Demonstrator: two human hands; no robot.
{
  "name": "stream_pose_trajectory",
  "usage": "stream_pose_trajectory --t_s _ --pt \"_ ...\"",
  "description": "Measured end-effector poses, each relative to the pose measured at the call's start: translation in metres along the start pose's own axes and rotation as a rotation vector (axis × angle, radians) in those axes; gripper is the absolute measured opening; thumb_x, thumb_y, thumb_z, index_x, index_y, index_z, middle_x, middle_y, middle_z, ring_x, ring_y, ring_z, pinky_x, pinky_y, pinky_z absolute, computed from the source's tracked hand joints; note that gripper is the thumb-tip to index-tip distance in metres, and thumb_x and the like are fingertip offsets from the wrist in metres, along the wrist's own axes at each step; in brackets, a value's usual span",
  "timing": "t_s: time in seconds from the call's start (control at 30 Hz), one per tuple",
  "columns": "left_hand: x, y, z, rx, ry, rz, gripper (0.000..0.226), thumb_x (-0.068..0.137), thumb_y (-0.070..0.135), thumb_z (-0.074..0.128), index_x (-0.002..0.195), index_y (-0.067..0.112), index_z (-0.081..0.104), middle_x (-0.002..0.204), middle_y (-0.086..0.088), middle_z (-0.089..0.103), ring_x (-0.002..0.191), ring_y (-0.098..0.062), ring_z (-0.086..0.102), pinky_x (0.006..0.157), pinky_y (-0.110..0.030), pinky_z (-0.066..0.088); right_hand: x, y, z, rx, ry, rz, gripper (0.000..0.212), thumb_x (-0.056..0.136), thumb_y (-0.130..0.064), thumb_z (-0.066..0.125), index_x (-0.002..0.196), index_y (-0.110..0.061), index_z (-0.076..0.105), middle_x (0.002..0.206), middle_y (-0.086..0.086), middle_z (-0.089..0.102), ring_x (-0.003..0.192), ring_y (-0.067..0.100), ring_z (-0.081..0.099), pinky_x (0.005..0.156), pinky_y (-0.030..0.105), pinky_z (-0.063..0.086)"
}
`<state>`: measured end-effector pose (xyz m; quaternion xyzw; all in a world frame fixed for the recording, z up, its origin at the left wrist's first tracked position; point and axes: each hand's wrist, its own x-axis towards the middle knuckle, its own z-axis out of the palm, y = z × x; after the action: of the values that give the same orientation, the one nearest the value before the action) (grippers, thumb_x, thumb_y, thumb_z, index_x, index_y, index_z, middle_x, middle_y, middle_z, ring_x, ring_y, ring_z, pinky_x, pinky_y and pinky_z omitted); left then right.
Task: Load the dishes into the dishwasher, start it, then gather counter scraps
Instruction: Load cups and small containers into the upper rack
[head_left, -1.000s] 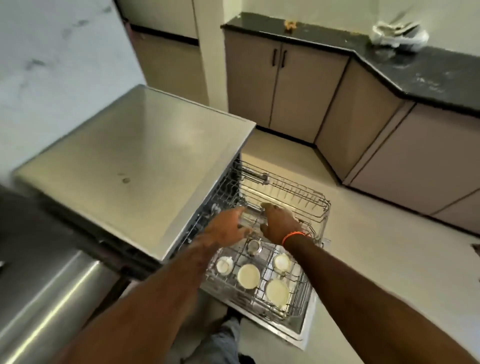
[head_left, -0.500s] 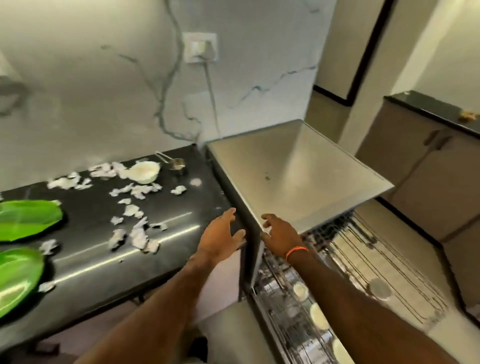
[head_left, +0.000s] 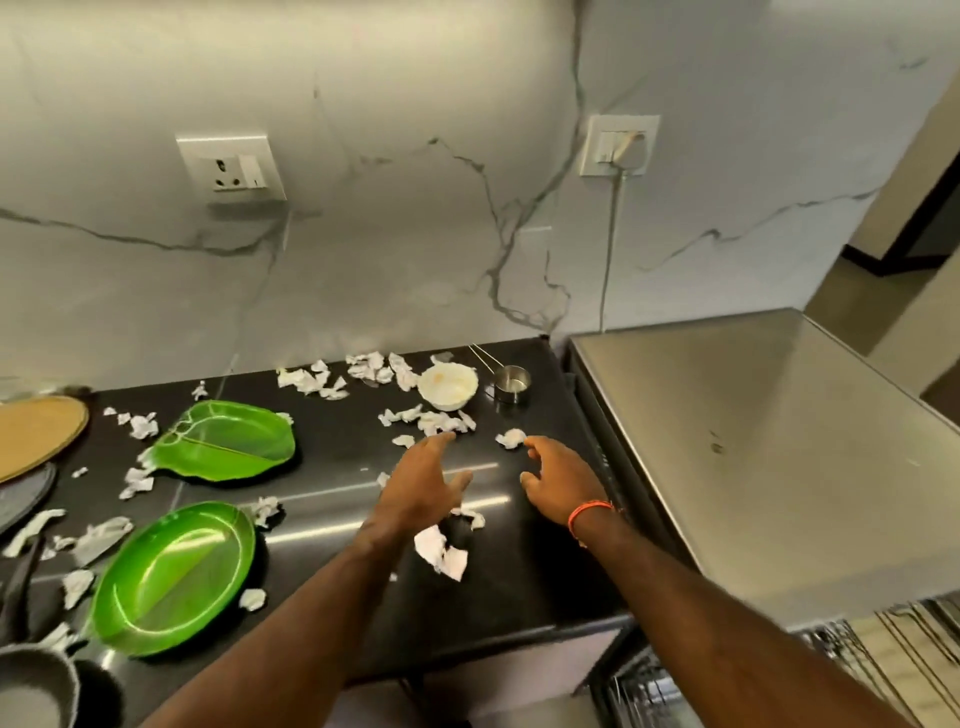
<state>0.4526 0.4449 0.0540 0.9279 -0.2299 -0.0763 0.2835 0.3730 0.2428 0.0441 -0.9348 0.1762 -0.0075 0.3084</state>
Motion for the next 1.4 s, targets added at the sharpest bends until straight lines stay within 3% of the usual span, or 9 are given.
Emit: stream_pose_trajectory --t_s 0.3,0.53,0.67,0.83,1.0,1.1,1.2,1.3,1.4 --pt "0.065 -0.020 -0.011 0.058 0.011 0.081 0.068 0.091 0.037 0.070 0.150 0.015 0.044 0.156 -0.008 0.042 0.146 -0.022 0.033 0.120 -0.032 0.026 0.087 -0.016 -0.002 -0.141 0.004 0.046 0.069 0.086 -0.028 0.069 0.146 -0.016 0.037 0.152 0.007 0.034 0.124 0.031 0.054 0.102 0.042 0.047" --pt "0.161 -0.032 -0.012 0.089 -0.008 0.191 0.062 0.093 0.040 0.065 0.148 0.020 0.045 0.159 -0.004 0.038 0.149 -0.021 0.027 0.123 -0.039 0.025 0.194 -0.017 0.006 -0.108 -0.046 0.193 0.104 0.083 -0.047 0.075 0.159 -0.015 0.012 0.164 0.011 0.017 0.141 0.034 0.041 0.111 0.047 0.041" --pt "0.168 -0.037 -0.007 0.075 -0.003 0.213 0.061 0.093 0.039 0.065 0.148 0.020 0.046 0.159 -0.003 0.039 0.149 -0.021 0.028 0.122 -0.035 0.021 0.202 -0.018 0.013 -0.095 -0.019 0.221 0.084 0.087 -0.044 0.069 0.154 -0.015 0.027 0.156 0.012 0.034 0.132 0.033 0.049 0.106 0.045 0.045" --pt "0.169 -0.039 -0.006 0.058 -0.002 0.212 0.059 0.095 0.037 0.065 0.148 0.021 0.045 0.156 -0.001 0.042 0.147 -0.019 0.031 0.121 -0.035 0.023 0.190 -0.022 0.018 -0.037 0.039 0.299 0.090 0.077 -0.048 0.077 0.150 -0.013 0.036 0.148 0.011 0.039 0.127 0.032 0.053 0.100 0.039 0.048" --pt "0.148 -0.029 0.002 0.002 0.038 0.227 0.054 0.093 0.032 0.066 0.142 0.019 0.051 0.143 -0.004 0.055 0.135 -0.020 0.043 0.113 -0.033 0.032 0.151 -0.012 0.016 0.240 0.041 0.371 0.059 0.060 -0.056 0.076 0.105 -0.018 0.067 0.108 0.006 0.064 0.089 0.018 0.064 0.076 0.034 0.055" --pt "0.128 -0.020 0.012 -0.134 0.079 0.177 0.051 0.094 0.032 0.068 0.140 0.016 0.054 0.136 -0.005 0.060 0.127 -0.020 0.052 0.108 -0.032 0.041 0.124 -0.006 0.010 0.588 -0.031 0.384 0.068 0.053 -0.046 0.080 0.112 -0.017 0.065 0.095 0.003 0.072 0.077 0.013 0.070 0.075 0.036 0.062" --pt "0.111 -0.007 0.017 -0.359 0.059 0.068 0.056 0.092 0.043 0.071 0.137 0.014 0.057 0.129 -0.002 0.066 0.110 -0.015 0.064 0.096 -0.034 0.054 0.100 -0.006 0.002 0.857 -0.138 0.336 0.064 0.068 -0.028 0.081 0.125 -0.011 0.058 0.110 0.013 0.072 0.086 0.020 0.073 0.076 0.035 0.060" --pt "0.094 0.007 0.016 -0.736 -0.210 -0.062 0.066 0.087 0.057 0.071 0.139 0.018 0.055 0.132 -0.005 0.065 0.113 -0.018 0.066 0.098 -0.041 0.056 0.076 -0.005 -0.010 0.914 -0.192 0.256 0.059 0.075 -0.027 0.079 0.129 -0.015 0.057 0.122 0.009 0.068 0.111 0.025 0.067 0.095 0.043 0.056" --pt "0.080 0.018 0.015 -1.042 -0.413 -0.069 0.050 0.087 0.046 0.076 0.129 0.021 0.064 0.124 -0.011 0.069 0.115 -0.029 0.068 0.101 -0.054 0.053 0.055 -0.005 -0.022 0.830 -0.245 0.181 0.057 0.081 -0.027 0.079 0.133 -0.020 0.056 0.122 0.001 0.066 0.112 0.019 0.064 0.086 0.033 0.054"
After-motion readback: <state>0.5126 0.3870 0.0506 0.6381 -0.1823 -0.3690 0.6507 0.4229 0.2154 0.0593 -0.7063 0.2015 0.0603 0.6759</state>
